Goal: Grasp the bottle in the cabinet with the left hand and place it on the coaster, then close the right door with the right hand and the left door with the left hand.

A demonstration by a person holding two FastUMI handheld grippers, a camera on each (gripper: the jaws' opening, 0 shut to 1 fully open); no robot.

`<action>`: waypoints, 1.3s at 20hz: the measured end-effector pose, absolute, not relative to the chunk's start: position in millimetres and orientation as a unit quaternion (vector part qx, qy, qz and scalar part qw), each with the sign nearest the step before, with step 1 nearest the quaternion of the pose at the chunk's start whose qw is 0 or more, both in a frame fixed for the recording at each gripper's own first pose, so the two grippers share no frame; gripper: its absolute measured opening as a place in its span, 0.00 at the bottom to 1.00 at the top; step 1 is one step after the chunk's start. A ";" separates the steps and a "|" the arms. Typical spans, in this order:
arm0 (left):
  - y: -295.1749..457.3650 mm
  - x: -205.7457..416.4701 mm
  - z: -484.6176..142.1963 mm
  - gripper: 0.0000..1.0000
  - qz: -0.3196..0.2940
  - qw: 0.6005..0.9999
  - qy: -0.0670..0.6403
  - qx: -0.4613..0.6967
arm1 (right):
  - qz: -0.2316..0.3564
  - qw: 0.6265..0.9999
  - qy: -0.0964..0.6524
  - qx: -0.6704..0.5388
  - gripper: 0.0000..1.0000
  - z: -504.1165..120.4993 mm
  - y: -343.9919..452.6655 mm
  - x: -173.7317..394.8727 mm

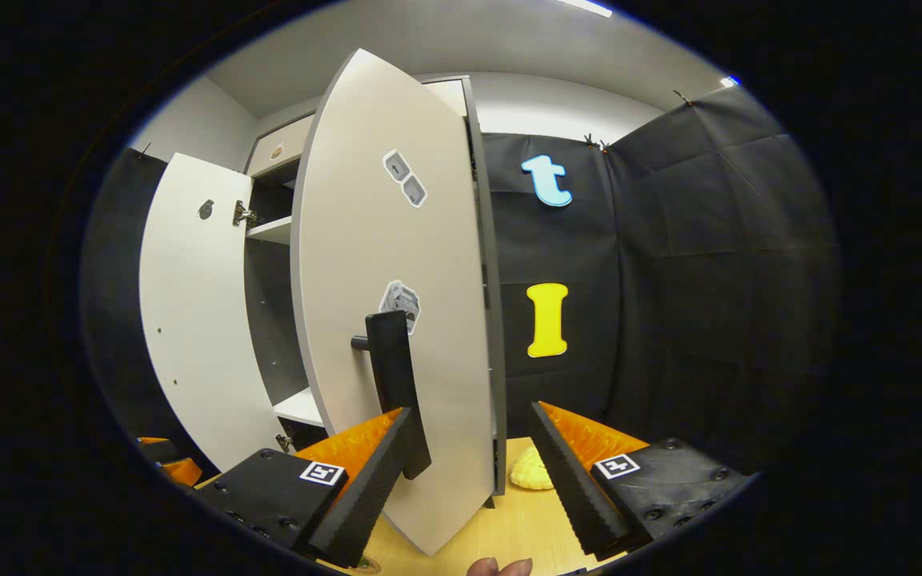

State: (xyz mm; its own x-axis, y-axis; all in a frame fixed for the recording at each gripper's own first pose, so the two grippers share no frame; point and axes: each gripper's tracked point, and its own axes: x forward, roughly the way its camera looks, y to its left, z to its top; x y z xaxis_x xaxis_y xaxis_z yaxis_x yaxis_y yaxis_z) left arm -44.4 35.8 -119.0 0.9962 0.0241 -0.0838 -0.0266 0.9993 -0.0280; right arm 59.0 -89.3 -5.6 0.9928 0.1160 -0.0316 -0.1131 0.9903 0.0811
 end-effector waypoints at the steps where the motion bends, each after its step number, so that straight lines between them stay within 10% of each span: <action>1: 39.5 -45.2 -117.8 0.95 0.015 0.999 0.042 -0.013 | 0.064 0.997 0.020 0.040 0.97 -6.2 -79.1 62.1; 26: 145.7 -52.4 -74.1 0.95 0.049 0.998 0.032 -0.024 | 0.080 0.996 0.020 0.025 0.98 -13.3 34.1 137.4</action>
